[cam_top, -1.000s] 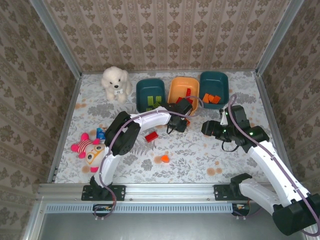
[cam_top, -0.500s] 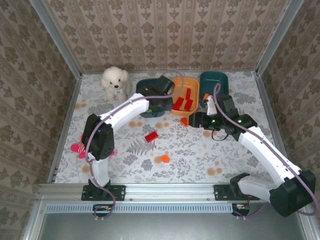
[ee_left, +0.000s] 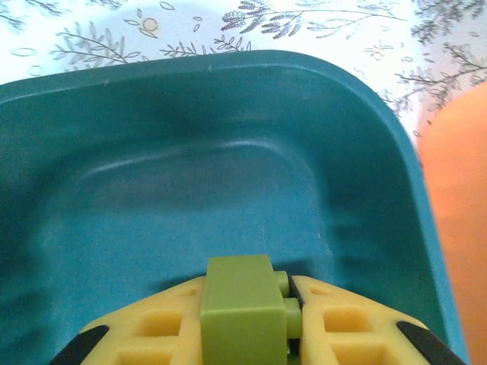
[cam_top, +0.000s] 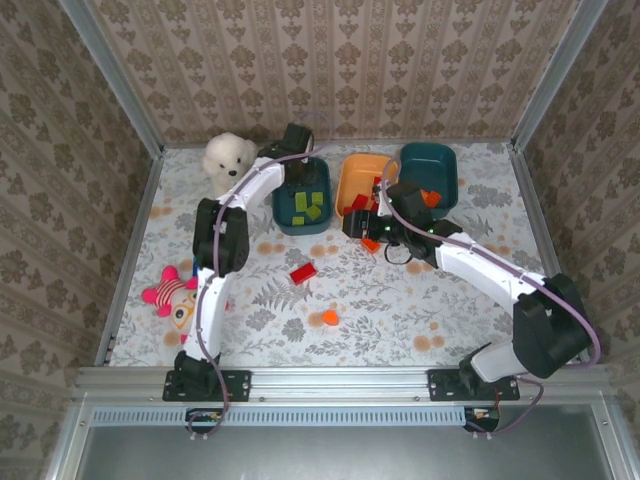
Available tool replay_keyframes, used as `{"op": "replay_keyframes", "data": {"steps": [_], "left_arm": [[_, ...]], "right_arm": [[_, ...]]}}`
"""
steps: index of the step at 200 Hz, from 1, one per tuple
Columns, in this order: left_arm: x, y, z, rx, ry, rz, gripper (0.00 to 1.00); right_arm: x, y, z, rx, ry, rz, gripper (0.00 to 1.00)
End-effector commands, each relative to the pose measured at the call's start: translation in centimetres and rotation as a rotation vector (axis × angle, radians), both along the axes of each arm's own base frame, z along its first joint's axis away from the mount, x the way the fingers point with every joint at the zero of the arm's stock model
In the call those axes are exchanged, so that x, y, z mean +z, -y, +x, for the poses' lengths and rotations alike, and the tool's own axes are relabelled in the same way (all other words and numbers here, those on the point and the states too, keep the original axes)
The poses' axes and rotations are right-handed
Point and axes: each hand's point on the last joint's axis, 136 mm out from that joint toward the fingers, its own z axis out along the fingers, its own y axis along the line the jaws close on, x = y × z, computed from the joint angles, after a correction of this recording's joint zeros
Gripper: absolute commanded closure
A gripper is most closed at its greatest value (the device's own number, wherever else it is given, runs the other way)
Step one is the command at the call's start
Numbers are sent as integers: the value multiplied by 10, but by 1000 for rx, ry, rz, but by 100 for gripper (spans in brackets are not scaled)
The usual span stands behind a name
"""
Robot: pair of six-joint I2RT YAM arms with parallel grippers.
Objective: Sort the legos into containers by color
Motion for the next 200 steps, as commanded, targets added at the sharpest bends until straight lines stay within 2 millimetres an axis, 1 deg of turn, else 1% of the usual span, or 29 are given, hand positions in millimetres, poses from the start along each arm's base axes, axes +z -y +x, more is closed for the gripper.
{"op": "replay_keyframes", "data": {"steps": [1, 16, 28, 37, 48, 50, 65, 73, 87, 119, 125, 132, 134, 140, 151, 156, 163, 174, 182, 186, 189, 200], "left_arm": [[12, 8, 21, -17, 29, -108, 71], [4, 12, 23, -16, 11, -127, 68], [-2, 12, 21, -11, -12, -139, 65], [-5, 14, 18, -9, -30, -145, 61], [-8, 13, 14, -4, -51, -148, 56], [-7, 13, 14, -3, -50, -151, 53], [-2, 11, 9, 3, -54, -151, 44], [6, 10, 7, 3, -46, -155, 42], [20, 9, 3, 1, -32, -166, 41], [61, 4, -13, 4, 17, -200, 41], [69, 3, -18, 3, 28, -207, 41], [72, 1, -24, 6, 31, -214, 40], [77, 0, -26, 7, 39, -218, 40], [83, -1, -32, 10, 42, -233, 40], [91, -3, -44, 17, 44, -258, 39], [97, -3, -51, 16, 50, -271, 39], [99, -5, -60, 20, 48, -281, 38], [111, -8, -73, 25, 62, -300, 37], [112, -10, -83, 28, 58, -305, 37], [116, -12, -88, 30, 61, -311, 37], [114, -13, -91, 32, 54, -311, 37], [123, -17, -103, 37, 61, -325, 37]], "right_arm": [[1, 11, 10, -63, 1, -56, 25], [-15, 20, 4, -61, -47, -135, 26], [-31, 31, -3, -72, -106, -213, 26], [-41, 35, -6, -65, -144, -253, 26], [-53, 41, -9, -72, -186, -301, 26], [-56, 42, -10, -74, -195, -307, 26], [-69, 43, -10, -78, -231, -328, 25], [-75, 42, -8, -76, -240, -331, 24], [-81, 40, -3, -57, -236, -357, 24], [-91, 44, 6, 68, -205, -512, 24], [-95, 45, 7, 93, -209, -541, 24], [-97, 46, 8, 119, -208, -570, 23], [-98, 46, 8, 125, -206, -577, 23], [-100, 47, 10, 140, -200, -597, 23], [-104, 48, 12, 161, -194, -615, 23], [-105, 48, 13, 169, -189, -616, 23], [-108, 47, 14, 182, -190, -616, 22], [-113, 46, 16, 196, -192, -620, 22], [-117, 47, 16, 197, -203, -631, 22], [-119, 49, 17, 196, -209, -637, 22], [-120, 49, 17, 196, -212, -641, 22], [-124, 51, 19, 193, -218, -648, 22]]}}
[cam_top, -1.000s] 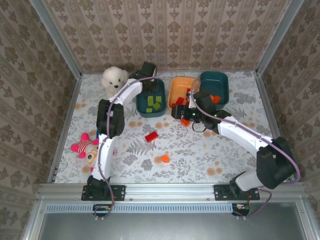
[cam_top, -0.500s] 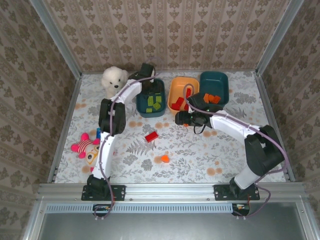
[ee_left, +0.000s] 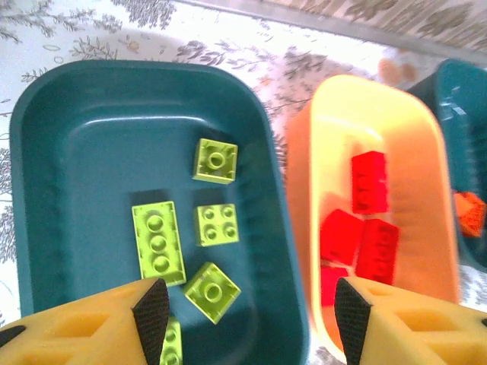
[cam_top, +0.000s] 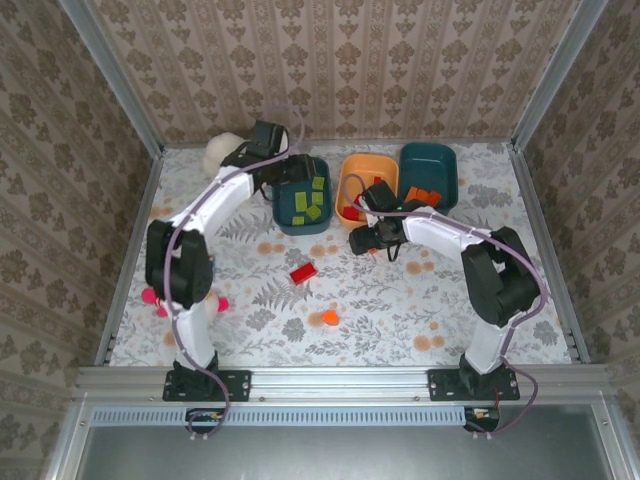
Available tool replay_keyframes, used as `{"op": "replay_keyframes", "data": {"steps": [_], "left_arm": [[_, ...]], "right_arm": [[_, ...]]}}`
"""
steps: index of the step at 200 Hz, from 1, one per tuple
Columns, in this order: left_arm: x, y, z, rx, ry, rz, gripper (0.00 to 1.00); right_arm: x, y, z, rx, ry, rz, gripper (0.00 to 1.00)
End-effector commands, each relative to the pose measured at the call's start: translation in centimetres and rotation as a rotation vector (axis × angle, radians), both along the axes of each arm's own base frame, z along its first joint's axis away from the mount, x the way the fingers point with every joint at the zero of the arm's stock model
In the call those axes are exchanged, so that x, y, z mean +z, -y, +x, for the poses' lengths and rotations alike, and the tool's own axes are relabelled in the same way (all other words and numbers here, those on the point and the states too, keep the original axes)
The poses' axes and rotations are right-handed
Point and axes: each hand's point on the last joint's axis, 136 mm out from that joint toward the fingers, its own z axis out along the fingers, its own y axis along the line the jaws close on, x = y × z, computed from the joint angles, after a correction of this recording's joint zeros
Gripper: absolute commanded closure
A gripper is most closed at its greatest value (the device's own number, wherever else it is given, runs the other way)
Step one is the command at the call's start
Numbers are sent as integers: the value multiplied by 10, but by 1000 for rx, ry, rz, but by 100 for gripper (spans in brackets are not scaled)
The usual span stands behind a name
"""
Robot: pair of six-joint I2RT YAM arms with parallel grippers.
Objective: Sort the legos into containers by color
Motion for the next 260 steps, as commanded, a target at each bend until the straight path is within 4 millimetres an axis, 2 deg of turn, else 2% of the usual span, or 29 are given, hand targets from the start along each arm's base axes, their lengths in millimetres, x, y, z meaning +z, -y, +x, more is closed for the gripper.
{"op": "replay_keyframes", "data": {"steps": [1, 32, 66, 86, 101, 150, 154, 159, 184, 200, 220, 241, 260], "left_arm": [[7, 1, -21, 10, -11, -55, 37], [21, -9, -45, 14, -4, -57, 37], [31, -18, -58, 20, 8, -48, 36], [34, -20, -63, 19, 8, -44, 36], [35, -21, -65, 18, 6, -42, 36], [56, -24, -82, 18, 31, -104, 33], [59, -25, -85, 19, 31, -116, 33], [59, -14, -95, -9, 23, -130, 32], [64, -14, -123, -37, -1, -209, 28], [68, -8, -145, -106, -6, -260, 27], [74, -1, -174, -196, 0, -283, 24], [71, 2, -193, -232, -18, -296, 23], [73, 4, -194, -225, -10, -318, 21]], "right_arm": [[-10, 10, 3, 30, -21, -68, 22], [-17, 11, 9, 39, -23, -85, 22], [-27, 4, 16, 55, -47, -81, 25], [-31, -1, 20, 62, -59, -73, 29], [-34, -5, 24, 67, -67, -64, 35], [-44, -3, 10, 62, -132, -88, 49], [-45, -3, 8, 62, -134, -91, 50], [-45, -3, 6, 62, -136, -94, 52], [-39, -4, -3, 57, -132, -89, 63], [-28, -6, -12, 48, -115, -73, 67], [-2, -10, -23, 38, -72, -38, 68], [44, -5, -26, -10, 2, 15, 68], [87, 14, -13, -76, 95, 40, 68]]}}
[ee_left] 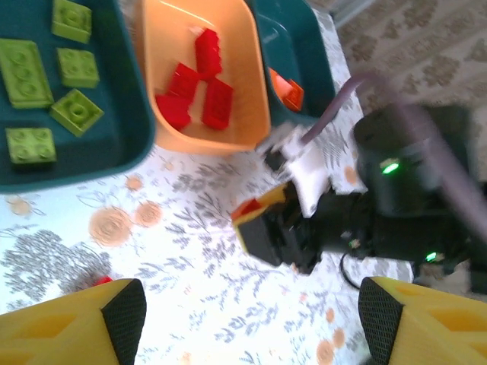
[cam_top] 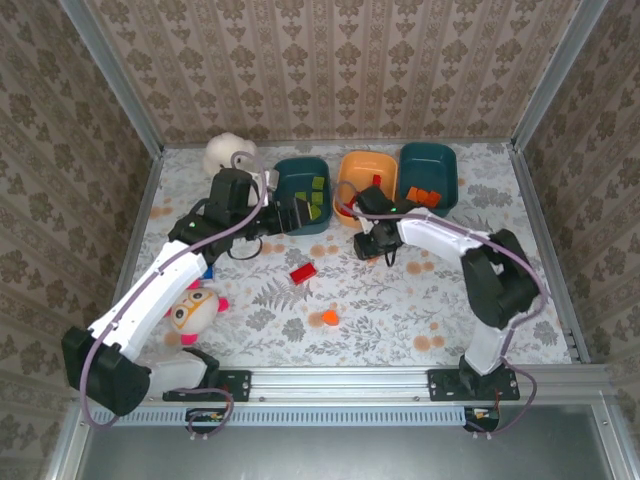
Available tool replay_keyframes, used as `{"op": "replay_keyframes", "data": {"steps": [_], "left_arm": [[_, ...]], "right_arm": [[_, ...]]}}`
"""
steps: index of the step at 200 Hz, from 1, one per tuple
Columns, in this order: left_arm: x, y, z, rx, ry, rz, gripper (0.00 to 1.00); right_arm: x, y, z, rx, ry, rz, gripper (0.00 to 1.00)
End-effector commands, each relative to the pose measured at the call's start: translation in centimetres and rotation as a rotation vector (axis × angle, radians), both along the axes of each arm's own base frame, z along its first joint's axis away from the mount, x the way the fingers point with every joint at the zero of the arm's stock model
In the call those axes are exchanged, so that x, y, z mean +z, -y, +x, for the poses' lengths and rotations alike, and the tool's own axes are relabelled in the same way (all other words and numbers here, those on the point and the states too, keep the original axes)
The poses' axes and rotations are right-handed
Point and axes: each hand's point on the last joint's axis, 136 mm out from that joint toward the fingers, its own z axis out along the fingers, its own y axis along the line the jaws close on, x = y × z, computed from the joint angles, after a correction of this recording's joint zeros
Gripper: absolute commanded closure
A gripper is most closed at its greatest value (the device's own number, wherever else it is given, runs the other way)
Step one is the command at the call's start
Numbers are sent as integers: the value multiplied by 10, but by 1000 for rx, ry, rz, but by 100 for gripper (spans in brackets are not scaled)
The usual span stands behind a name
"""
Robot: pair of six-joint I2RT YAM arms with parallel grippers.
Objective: Sort the legos into containers by color
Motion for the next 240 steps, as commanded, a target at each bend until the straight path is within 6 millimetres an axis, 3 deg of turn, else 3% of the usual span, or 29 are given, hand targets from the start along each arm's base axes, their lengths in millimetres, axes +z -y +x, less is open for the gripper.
{"op": "replay_keyframes", "data": {"steps": [1, 17, 39, 74, 114, 149, 181, 214, 240], "left_arm": [[5, 8, -8, -27, -6, -58, 20], [9, 14, 3, -5, 15, -90, 18], [12, 28, 26, 13, 25, -136, 16], [15, 53, 59, 15, 39, -162, 16], [7, 65, 79, 8, 46, -124, 16], [-7, 68, 84, 16, 34, -85, 16], [-21, 63, 79, 18, 7, -26, 17], [-30, 54, 72, 35, -8, 21, 18], [-34, 45, 65, 46, -14, 66, 18]], "right_arm": [[65, 25, 12, -117, 122, 50, 68], [86, 52, 36, -208, 177, 68, 68], [90, 95, 77, -337, 212, 26, 68], [71, 156, 142, -570, 212, -5, 68], [30, 197, 195, -680, 170, -77, 68], [1, 214, 223, -719, 126, -89, 65], [-15, 213, 237, -702, 84, -77, 58], [3, 205, 241, -698, 108, -28, 41], [41, 196, 239, -683, 162, 1, 37]]}}
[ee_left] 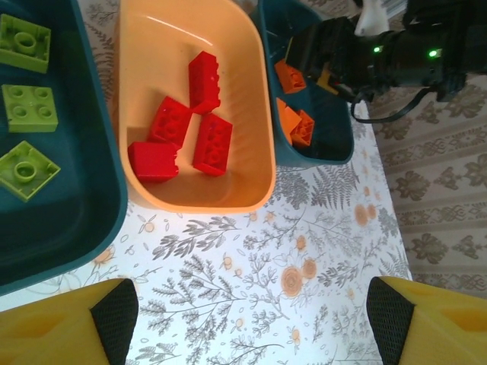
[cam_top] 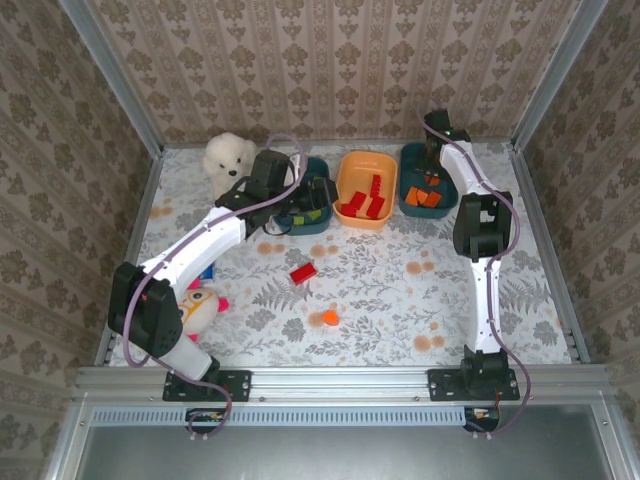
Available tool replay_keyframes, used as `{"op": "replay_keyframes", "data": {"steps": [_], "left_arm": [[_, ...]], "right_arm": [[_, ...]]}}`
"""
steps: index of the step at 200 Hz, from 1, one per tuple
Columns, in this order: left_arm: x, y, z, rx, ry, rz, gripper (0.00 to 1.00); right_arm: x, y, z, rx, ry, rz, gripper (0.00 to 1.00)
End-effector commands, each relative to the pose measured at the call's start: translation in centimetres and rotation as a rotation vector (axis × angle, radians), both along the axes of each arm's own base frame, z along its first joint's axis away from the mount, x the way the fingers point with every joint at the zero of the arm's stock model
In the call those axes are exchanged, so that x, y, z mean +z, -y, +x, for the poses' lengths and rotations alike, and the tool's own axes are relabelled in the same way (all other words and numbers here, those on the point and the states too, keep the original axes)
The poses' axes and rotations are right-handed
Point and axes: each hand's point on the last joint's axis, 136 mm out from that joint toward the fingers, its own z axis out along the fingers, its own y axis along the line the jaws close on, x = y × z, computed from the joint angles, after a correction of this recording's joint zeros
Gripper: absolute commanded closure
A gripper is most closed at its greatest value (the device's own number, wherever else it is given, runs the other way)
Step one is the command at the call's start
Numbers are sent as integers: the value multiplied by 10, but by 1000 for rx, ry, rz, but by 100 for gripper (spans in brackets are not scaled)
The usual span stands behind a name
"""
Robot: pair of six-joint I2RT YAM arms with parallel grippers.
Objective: Sort the legos into containers by color
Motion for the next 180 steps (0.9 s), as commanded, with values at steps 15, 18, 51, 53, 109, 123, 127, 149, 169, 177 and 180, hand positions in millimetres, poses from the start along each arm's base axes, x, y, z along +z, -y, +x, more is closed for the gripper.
{"op": "replay_keyframes", "data": {"steps": [15, 18, 51, 53, 109, 123, 127, 149, 169, 177, 180], "left_arm": [[-5, -21, -17, 15, 2, 105, 18], [-6, -22, -18, 16, 1, 111, 18], [-23, -50, -40, 57, -40, 193, 18], [-25, -51, -41, 59, -43, 197, 18], [-93, -88, -93, 110, -278, 326, 2], [-112, -89, -103, 116, -346, 346, 2], [-116, -89, -105, 120, -359, 352, 2], [-135, -87, -111, 143, -406, 395, 1], [-149, -81, -114, 170, -455, 421, 0], [-154, -78, -114, 172, -474, 431, 0], [-155, -77, -114, 174, -479, 435, 0]], "right_arm": [[85, -21, -7, 37, 124, 29, 37], [91, -24, -8, 43, 139, 30, 37], [154, -65, -31, 136, 304, 94, 38], [158, -69, -33, 144, 316, 99, 38], [170, -187, -139, 487, 418, 328, 35], [160, -215, -179, 585, 402, 434, 32], [158, -222, -190, 606, 396, 468, 31], [150, -244, -247, 690, 400, 579, 19], [150, -252, -287, 770, 469, 567, 0], [151, -255, -300, 803, 485, 567, 0], [150, -256, -304, 813, 484, 568, 0]]}}
